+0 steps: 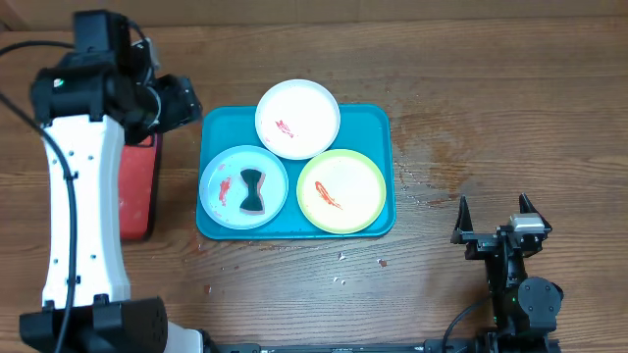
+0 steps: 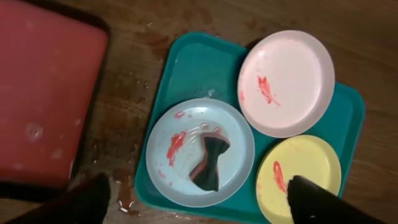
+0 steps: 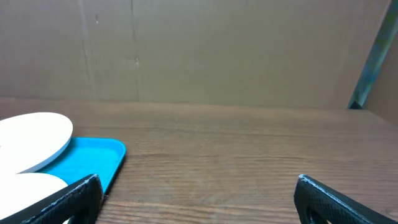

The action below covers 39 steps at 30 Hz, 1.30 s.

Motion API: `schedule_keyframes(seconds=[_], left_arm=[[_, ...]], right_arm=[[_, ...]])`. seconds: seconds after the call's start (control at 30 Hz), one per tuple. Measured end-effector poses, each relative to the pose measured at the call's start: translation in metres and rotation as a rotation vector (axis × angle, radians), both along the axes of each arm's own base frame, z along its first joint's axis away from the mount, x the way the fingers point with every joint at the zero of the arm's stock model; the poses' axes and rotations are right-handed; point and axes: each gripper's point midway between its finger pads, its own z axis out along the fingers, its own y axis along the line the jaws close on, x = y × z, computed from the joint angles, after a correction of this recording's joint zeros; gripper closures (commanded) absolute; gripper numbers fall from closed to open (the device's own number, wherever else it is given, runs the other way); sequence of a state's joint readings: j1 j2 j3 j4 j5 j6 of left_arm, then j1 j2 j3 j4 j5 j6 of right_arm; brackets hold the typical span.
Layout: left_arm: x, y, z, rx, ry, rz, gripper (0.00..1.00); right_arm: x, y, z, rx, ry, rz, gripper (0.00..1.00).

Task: Clean dirty plates on tray and stack at the side
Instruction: 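Carry the sponge with the left gripper onto the light blue plate, then reach the right gripper to the light blue plate rim and grip it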

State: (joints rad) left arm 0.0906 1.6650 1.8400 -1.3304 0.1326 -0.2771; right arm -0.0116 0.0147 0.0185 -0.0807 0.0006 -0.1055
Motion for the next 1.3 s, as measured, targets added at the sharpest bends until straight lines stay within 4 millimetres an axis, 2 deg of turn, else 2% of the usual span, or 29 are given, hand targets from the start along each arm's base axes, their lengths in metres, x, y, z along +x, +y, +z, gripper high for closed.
schedule_keyframes(seconds=[0.17, 0.23, 0.3, 0.4, 0.47, 0.53, 0.6, 0.77, 0.83, 0.9, 1.0, 1.2, 1.3], left_arm=[[0.001, 0.008, -0.019, 0.039, 0.062, 0.019, 0.09], [0.003, 0.01, -0.029, 0.045, 0.091, 0.022, 0.09], [0.004, 0.011, -0.038, 0.047, 0.122, 0.023, 0.11], [0.005, 0.012, -0.047, 0.048, 0.148, 0.023, 0.11], [0.006, 0.012, -0.051, 0.048, 0.159, 0.023, 0.11], [0.006, 0.012, -0.052, 0.048, 0.161, 0.023, 0.11], [0.006, 0.012, -0.052, 0.048, 0.163, 0.023, 0.13], [0.005, 0.012, -0.052, 0.05, 0.163, 0.023, 0.17], [0.006, 0.013, -0.052, 0.052, 0.162, 0.024, 0.18], [0.005, 0.012, -0.052, 0.051, 0.163, 0.024, 0.26], [0.005, 0.013, -0.052, 0.052, 0.166, 0.023, 0.28], [0.004, 0.011, -0.052, 0.046, 0.169, 0.022, 0.28], [0.004, 0.011, -0.052, 0.043, 0.169, 0.021, 0.26]], right_arm=[[-0.003, 0.013, 0.037, 0.021, -0.149, 0.077, 0.0], [-0.01, 0.029, 0.066, 0.019, -0.268, 0.171, 0.0], [-0.031, 0.046, 0.11, -0.012, -0.463, 0.278, 0.0], [-0.071, 0.062, 0.162, -0.068, -0.725, 0.373, 0.0], [-0.085, 0.063, 0.18, -0.079, -0.793, 0.382, 0.0], [-0.088, 0.062, 0.196, -0.07, -0.785, 0.376, 0.0], [-0.084, 0.06, 0.215, -0.054, -0.704, 0.368, 0.0], [-0.063, 0.06, 0.25, 0.013, -0.303, 0.361, 0.0], [-0.049, 0.062, 0.248, 0.039, -0.094, 0.371, 0.0], [-0.032, 0.067, 0.254, 0.054, 0.021, 0.4, 0.0], [-0.002, 0.088, 0.256, 0.126, 0.162, 0.534, 0.0], [0.056, 0.132, 0.244, 0.337, 0.29, 0.851, 0.01], [0.077, 0.147, 0.222, 0.49, 0.442, 0.877, 0.0]])
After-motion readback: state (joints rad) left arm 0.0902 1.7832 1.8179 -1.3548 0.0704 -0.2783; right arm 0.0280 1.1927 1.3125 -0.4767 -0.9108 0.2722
